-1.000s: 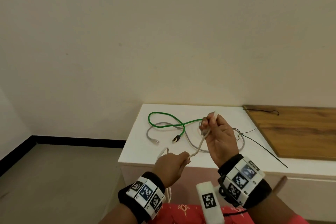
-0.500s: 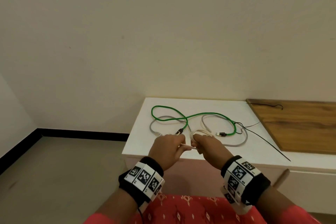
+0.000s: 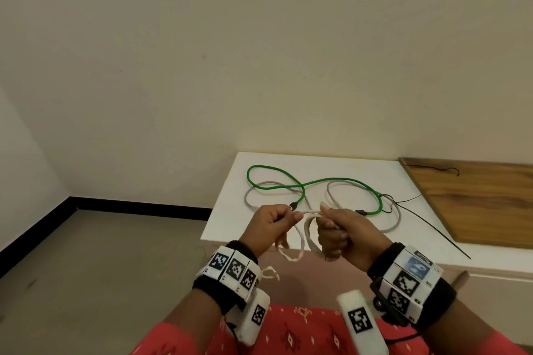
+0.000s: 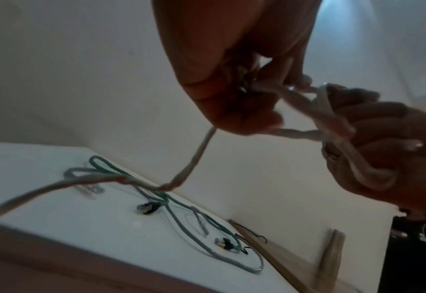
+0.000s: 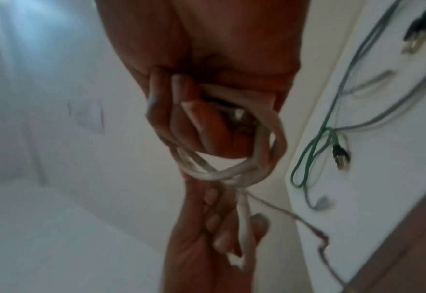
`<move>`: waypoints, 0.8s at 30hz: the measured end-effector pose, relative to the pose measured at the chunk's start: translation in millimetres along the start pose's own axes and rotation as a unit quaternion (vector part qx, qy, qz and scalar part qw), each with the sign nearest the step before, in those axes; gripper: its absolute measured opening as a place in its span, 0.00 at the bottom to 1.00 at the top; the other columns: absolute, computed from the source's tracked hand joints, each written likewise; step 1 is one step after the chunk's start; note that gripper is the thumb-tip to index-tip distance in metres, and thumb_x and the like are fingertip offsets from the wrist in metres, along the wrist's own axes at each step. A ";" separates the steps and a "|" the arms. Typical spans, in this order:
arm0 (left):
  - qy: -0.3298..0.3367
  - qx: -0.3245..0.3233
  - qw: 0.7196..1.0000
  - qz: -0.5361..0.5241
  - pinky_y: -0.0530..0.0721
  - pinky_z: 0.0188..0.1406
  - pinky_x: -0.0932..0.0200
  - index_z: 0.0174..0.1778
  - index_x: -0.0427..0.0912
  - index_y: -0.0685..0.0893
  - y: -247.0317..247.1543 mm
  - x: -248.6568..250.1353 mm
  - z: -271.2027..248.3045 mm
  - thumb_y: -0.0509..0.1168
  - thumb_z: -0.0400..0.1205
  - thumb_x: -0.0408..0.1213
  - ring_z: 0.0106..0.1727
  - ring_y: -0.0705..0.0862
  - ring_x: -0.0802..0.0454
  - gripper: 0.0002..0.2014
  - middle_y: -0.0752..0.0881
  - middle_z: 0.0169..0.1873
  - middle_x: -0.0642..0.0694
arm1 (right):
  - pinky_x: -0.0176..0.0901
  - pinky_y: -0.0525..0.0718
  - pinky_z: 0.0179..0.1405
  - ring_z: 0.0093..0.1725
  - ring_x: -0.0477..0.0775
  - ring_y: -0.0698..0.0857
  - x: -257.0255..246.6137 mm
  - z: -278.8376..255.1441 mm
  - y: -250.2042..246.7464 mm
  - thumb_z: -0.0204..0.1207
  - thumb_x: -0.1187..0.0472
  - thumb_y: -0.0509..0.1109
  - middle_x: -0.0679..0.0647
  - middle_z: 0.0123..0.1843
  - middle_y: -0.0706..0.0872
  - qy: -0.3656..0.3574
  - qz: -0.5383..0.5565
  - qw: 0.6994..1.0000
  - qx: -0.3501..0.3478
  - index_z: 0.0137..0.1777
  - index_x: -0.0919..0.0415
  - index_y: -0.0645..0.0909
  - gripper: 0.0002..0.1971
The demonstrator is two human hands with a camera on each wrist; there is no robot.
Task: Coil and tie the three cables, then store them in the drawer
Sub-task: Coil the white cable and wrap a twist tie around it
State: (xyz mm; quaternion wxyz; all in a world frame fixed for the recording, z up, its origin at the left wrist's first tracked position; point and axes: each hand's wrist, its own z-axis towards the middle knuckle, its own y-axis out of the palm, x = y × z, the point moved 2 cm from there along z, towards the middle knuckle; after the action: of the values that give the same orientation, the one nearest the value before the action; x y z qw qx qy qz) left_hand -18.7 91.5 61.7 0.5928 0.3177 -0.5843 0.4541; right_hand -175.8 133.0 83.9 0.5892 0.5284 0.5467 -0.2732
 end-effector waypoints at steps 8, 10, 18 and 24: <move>-0.158 0.157 0.930 -0.293 0.83 0.20 0.61 0.30 0.40 0.74 -30.7 -28.8 -11.6 0.63 0.80 0.35 0.16 0.71 0.59 0.12 0.68 0.20 0.48 | 0.43 0.72 0.42 0.32 0.50 0.65 -32.0 -5.9 -38.9 0.84 0.49 0.38 0.53 0.30 0.68 -0.116 0.297 0.944 -0.087 0.45 0.66 0.78 0.29; -0.147 0.154 0.933 -0.291 0.86 0.25 0.58 0.29 0.41 0.76 -36.7 -29.3 -10.2 0.63 0.80 0.39 0.23 0.79 0.56 0.13 0.73 0.25 0.46 | 0.44 0.71 0.44 0.33 0.51 0.66 -38.1 -10.1 -53.4 0.84 0.48 0.36 0.53 0.31 0.69 -0.139 0.248 0.958 -0.047 0.47 0.66 0.77 0.30; -0.062 0.001 0.982 -0.179 0.85 0.43 0.54 0.48 0.42 0.84 16.4 20.2 3.6 0.60 0.74 0.60 0.47 0.83 0.53 0.24 0.86 0.41 0.49 | 0.34 0.63 0.14 0.13 0.43 0.59 -25.8 -0.7 -11.0 0.76 0.51 0.57 0.45 0.12 0.60 -0.092 0.137 0.982 0.095 0.23 0.55 0.67 0.20; 0.023 0.042 0.981 -0.190 0.83 0.49 0.51 0.42 0.37 0.82 8.4 36.0 6.3 0.56 0.84 0.35 0.33 0.83 0.53 0.11 0.84 0.26 0.51 | 0.35 0.62 0.17 0.14 0.43 0.59 -9.8 2.2 -7.7 0.78 0.51 0.57 0.45 0.13 0.61 -0.068 0.121 0.985 0.105 0.24 0.56 0.66 0.20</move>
State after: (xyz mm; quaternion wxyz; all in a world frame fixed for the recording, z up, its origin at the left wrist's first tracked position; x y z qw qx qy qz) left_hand -32.3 95.1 96.4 0.6678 0.4372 -0.4796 0.3644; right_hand -184.4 126.3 90.2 0.5947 0.6300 0.4058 -0.2912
